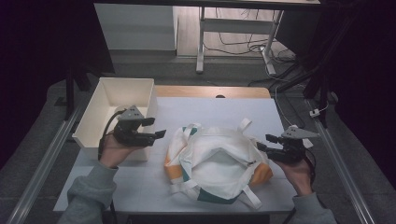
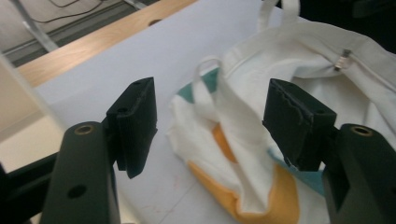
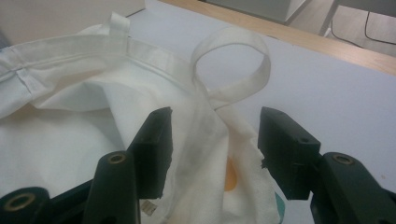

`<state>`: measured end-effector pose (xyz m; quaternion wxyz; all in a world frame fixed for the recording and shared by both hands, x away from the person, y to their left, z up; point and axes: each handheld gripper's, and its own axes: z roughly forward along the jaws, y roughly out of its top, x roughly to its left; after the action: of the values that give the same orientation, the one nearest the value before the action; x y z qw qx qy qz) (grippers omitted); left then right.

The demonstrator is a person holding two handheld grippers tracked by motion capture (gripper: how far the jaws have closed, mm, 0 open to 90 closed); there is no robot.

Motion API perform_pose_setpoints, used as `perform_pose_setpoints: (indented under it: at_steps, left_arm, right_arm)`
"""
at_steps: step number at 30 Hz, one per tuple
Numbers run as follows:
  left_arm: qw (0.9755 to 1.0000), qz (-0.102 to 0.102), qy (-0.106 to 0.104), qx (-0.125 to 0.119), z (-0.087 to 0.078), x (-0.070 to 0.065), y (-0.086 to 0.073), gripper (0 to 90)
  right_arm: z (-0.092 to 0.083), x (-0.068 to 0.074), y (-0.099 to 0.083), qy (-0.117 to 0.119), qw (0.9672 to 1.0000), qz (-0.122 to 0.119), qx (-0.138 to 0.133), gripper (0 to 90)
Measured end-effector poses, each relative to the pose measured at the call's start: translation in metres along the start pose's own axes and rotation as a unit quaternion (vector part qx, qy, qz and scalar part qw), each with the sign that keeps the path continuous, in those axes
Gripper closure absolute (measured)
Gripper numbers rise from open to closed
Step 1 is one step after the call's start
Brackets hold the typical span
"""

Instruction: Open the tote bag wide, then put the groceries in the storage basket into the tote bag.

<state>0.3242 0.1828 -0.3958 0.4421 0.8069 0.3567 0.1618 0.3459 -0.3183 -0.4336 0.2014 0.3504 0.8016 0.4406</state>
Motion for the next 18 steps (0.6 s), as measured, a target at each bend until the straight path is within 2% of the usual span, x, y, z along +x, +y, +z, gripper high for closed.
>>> perform_pose_setpoints:
  at_steps: [8,18]
  left_arm:
    - [0.9994,-0.028,0.017,-0.007,-0.013,0.022,-0.006,33.4]
    - [0.9987,-0.044,0.026,-0.01,-0.015,0.036,-0.008,31.8]
  right_arm:
    - [0.0,0.002,0.0,0.002,1.0,-0.004,-0.002,45.4]
    - [0.0,0.002,0.001,0.003,1.0,-0.006,-0.005,45.5]
